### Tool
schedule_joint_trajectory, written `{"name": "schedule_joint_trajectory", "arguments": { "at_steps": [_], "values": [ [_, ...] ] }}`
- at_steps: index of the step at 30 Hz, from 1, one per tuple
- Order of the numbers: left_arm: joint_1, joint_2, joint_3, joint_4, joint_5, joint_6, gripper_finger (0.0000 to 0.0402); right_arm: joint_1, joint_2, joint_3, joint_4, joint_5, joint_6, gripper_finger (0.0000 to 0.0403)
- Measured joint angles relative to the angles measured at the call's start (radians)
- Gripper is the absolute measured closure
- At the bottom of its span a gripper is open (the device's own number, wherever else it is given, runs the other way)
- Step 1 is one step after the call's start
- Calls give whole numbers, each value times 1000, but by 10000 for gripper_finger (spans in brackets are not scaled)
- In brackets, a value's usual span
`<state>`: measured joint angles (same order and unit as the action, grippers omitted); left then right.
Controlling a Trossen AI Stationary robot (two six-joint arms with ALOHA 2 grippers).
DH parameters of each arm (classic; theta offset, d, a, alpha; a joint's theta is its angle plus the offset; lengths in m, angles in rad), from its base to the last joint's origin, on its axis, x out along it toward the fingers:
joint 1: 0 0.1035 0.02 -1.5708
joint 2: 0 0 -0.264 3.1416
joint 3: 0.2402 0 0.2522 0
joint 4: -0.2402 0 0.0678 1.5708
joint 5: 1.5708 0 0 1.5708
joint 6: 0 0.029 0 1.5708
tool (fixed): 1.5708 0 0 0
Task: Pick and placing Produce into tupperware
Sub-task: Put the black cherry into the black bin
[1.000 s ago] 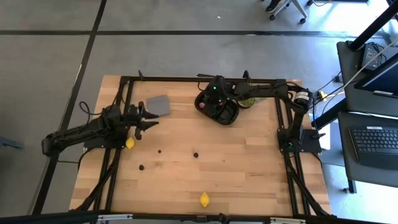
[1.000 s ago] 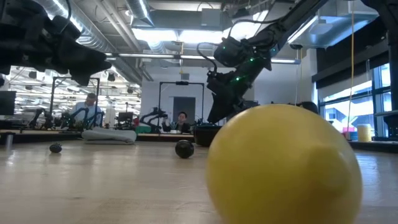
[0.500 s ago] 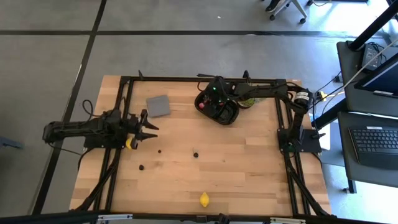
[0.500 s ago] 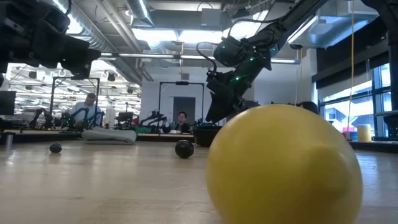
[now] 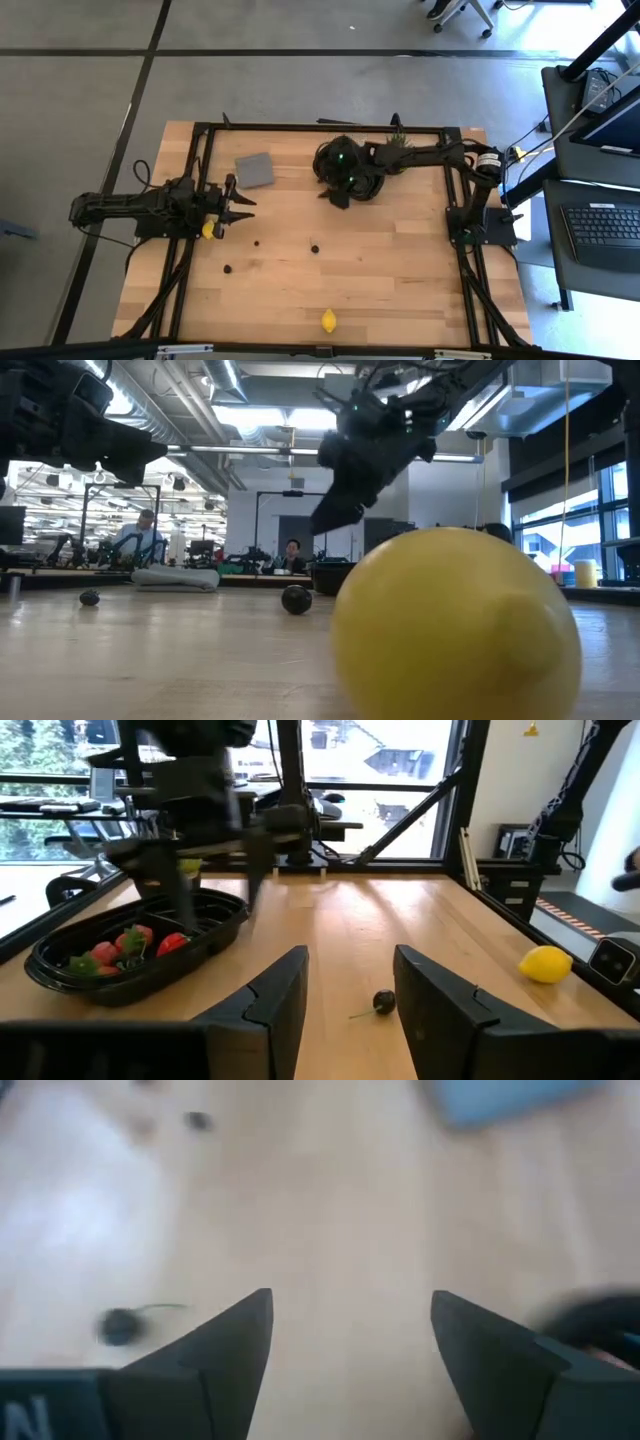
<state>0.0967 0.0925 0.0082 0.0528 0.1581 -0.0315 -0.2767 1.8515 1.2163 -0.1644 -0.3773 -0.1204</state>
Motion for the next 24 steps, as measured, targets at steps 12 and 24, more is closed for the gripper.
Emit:
{"name": "schedule_joint_trajectory", "arguments": {
  "at_steps": [12,24],
  "values": [
    [0,0,0,0,-27,-1,261,317,9,0,75,189,-89,132],
    [0,0,0,-18,-28,-14,261,454,147,-2,213,314,97,132]
  ]
}}
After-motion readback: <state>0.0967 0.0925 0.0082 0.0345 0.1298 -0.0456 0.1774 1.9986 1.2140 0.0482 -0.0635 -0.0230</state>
